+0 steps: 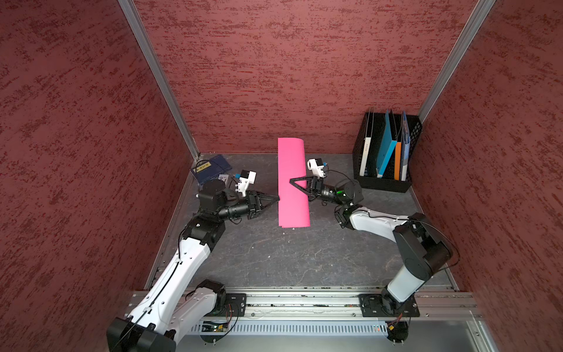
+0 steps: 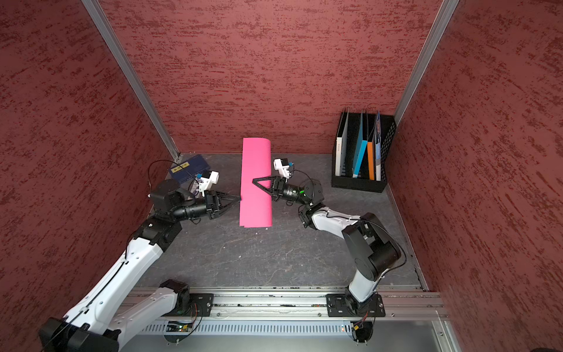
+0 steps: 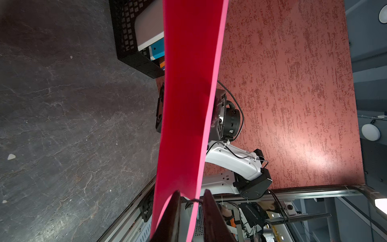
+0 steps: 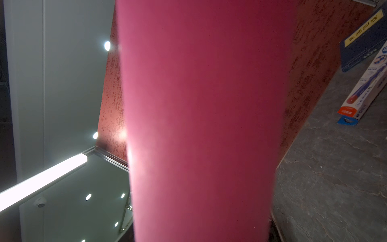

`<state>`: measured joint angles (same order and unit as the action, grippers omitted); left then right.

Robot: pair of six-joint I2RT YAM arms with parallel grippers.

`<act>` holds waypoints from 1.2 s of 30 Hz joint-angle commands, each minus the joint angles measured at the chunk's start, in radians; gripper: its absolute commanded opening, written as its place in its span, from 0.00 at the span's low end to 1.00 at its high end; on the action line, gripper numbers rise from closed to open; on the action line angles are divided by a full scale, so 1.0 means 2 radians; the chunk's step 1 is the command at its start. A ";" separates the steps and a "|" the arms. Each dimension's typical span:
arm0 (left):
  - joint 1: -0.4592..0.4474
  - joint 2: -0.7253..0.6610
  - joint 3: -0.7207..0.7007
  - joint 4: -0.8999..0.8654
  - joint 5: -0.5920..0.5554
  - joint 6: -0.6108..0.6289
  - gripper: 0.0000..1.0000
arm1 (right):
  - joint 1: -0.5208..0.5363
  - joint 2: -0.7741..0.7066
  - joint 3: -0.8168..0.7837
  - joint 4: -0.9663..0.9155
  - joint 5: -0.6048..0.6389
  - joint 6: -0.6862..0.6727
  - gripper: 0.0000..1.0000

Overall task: Fold the rectangular paper in half along the long edge
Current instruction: Fold the paper.

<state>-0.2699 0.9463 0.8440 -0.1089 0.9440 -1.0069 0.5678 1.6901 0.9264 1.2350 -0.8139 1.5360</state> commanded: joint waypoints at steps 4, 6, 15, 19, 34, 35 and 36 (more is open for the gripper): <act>-0.006 0.008 0.002 0.025 0.002 -0.003 0.22 | -0.001 -0.016 -0.001 -0.001 0.004 -0.010 0.49; -0.007 0.008 0.000 0.028 0.001 -0.005 0.22 | -0.001 -0.016 -0.002 -0.002 0.004 -0.011 0.50; -0.008 0.018 -0.014 0.048 0.007 -0.017 0.22 | -0.001 -0.016 -0.003 -0.003 0.005 -0.012 0.51; -0.009 0.019 -0.015 0.048 0.006 -0.017 0.21 | -0.001 -0.016 -0.001 -0.004 0.004 -0.012 0.52; -0.010 0.019 -0.008 0.040 0.005 -0.013 0.22 | 0.004 -0.004 0.015 -0.004 0.005 -0.011 0.54; -0.010 0.019 -0.008 0.041 0.005 -0.013 0.21 | 0.005 -0.003 0.016 -0.005 0.004 -0.011 0.54; -0.010 0.019 -0.008 0.041 0.004 -0.013 0.21 | 0.006 -0.004 0.016 -0.006 0.004 -0.012 0.54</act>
<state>-0.2859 0.9848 0.8219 -0.0437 0.9443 -1.0412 0.5694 1.6855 0.9264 1.2224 -0.8139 1.5284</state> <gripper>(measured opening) 0.216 0.542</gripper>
